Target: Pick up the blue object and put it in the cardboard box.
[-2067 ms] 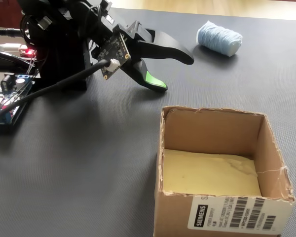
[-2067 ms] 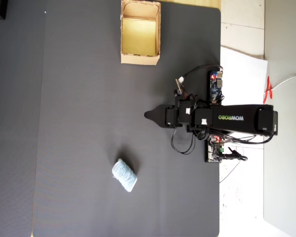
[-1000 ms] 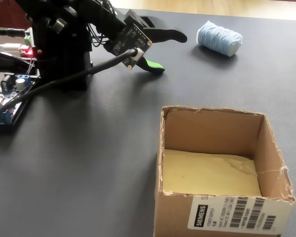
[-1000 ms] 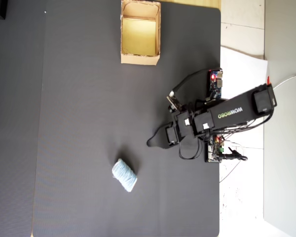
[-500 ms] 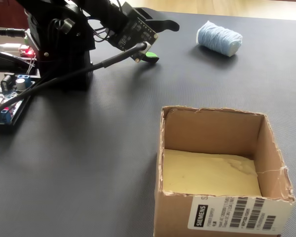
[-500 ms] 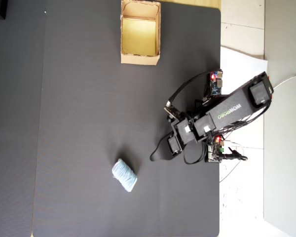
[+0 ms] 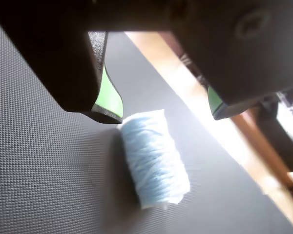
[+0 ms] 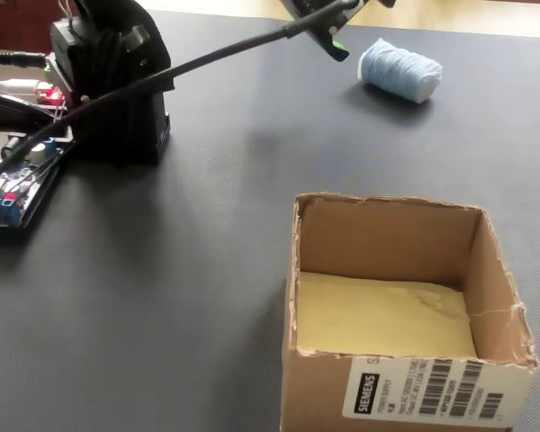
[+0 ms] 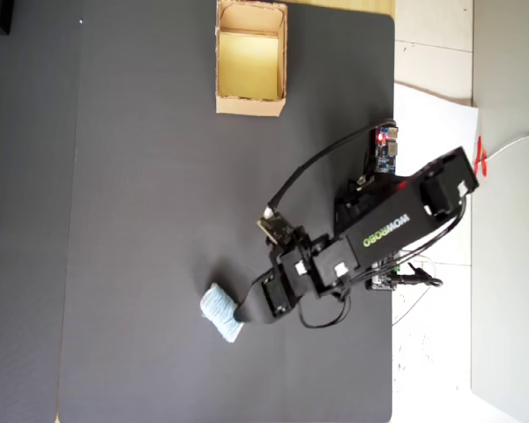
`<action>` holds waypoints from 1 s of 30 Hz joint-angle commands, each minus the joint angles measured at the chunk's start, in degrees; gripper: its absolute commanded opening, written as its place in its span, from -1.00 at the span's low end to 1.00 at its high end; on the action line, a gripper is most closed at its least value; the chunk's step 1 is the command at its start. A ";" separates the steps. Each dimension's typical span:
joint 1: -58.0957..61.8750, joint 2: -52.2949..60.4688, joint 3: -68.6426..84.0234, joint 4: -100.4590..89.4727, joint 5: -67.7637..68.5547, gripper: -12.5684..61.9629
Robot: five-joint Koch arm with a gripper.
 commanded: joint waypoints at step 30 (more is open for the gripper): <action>0.79 -31.11 -20.39 0.88 3.78 0.04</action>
